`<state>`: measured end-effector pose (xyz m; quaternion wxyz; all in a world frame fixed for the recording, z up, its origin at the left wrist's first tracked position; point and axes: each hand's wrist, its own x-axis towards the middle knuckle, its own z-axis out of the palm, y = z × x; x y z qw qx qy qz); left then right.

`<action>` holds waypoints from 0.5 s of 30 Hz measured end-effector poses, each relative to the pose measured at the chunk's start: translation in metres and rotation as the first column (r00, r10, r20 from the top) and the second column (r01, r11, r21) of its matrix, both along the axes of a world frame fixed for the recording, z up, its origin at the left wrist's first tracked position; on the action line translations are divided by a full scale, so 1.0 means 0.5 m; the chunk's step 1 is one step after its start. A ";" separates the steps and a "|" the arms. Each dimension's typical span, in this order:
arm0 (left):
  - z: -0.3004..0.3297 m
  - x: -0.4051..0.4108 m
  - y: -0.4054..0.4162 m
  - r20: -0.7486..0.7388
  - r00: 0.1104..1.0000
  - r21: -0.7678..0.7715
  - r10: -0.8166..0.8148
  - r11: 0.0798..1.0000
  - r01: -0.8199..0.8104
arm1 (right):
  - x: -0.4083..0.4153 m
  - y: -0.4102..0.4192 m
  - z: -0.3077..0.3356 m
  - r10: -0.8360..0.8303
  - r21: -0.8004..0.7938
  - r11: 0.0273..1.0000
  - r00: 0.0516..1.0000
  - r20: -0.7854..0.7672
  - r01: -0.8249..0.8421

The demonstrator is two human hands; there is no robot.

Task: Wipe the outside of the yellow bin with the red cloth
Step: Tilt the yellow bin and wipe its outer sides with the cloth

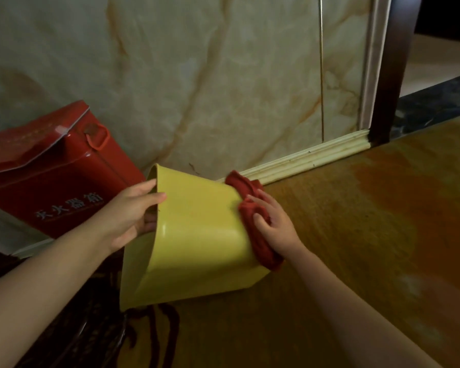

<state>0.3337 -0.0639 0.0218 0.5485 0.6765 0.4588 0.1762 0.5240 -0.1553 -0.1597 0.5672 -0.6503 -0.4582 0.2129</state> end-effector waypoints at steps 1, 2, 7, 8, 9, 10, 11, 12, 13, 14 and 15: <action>0.001 0.016 0.009 0.000 1.000 -0.006 0.013 1.000 -0.013 | 0.026 -0.007 -0.030 -0.082 -0.083 0.994 0.995 -0.051 0.078; 0.003 0.037 0.017 -0.009 1.000 -0.003 0.022 1.000 -0.022 | 0.047 -0.012 -0.055 -0.162 -0.168 0.976 0.979 -0.120 0.141; 0.004 0.163 0.052 -0.055 0.996 0.111 -0.076 0.991 0.081 | 0.071 0.015 -0.072 -0.368 -0.381 0.905 0.795 -0.483 0.187; 0.007 0.173 0.060 -0.060 0.995 0.126 -0.076 0.989 0.083 | 0.070 0.019 -0.070 -0.392 -0.387 0.900 0.754 -0.527 0.198; 0.014 0.174 0.068 -0.081 0.993 0.142 -0.086 0.985 0.097 | 0.069 0.022 -0.068 -0.418 -0.388 0.896 0.706 -0.572 0.216; 0.022 0.162 0.079 -0.129 0.984 0.158 -0.123 0.977 0.143 | 0.069 0.024 -0.065 -0.436 -0.386 0.893 0.658 -0.614 0.231; 0.029 0.142 0.094 -0.258 0.952 0.209 -0.164 0.953 0.220 | 0.070 0.026 -0.061 -0.444 -0.383 0.893 0.617 -0.650 0.239; 0.035 0.113 0.109 -0.498 0.843 0.278 -0.202 0.884 0.376 | 0.071 0.026 -0.056 -0.443 -0.378 0.895 0.580 -0.684 0.238; 0.033 0.081 0.119 -0.709 0.684 0.312 -0.171 0.794 0.522 | 0.072 0.025 -0.052 -0.429 -0.365 0.902 0.551 -0.716 0.229; 0.022 0.047 0.126 -0.834 0.544 0.340 -0.087 0.697 0.632 | 0.071 0.023 -0.047 -0.400 -0.337 0.916 0.541 -0.740 0.217; 0.005 0.019 0.130 -0.864 0.504 0.371 -0.025 0.645 0.668 | 0.069 0.018 -0.043 -0.359 -0.300 0.933 0.565 -0.743 0.200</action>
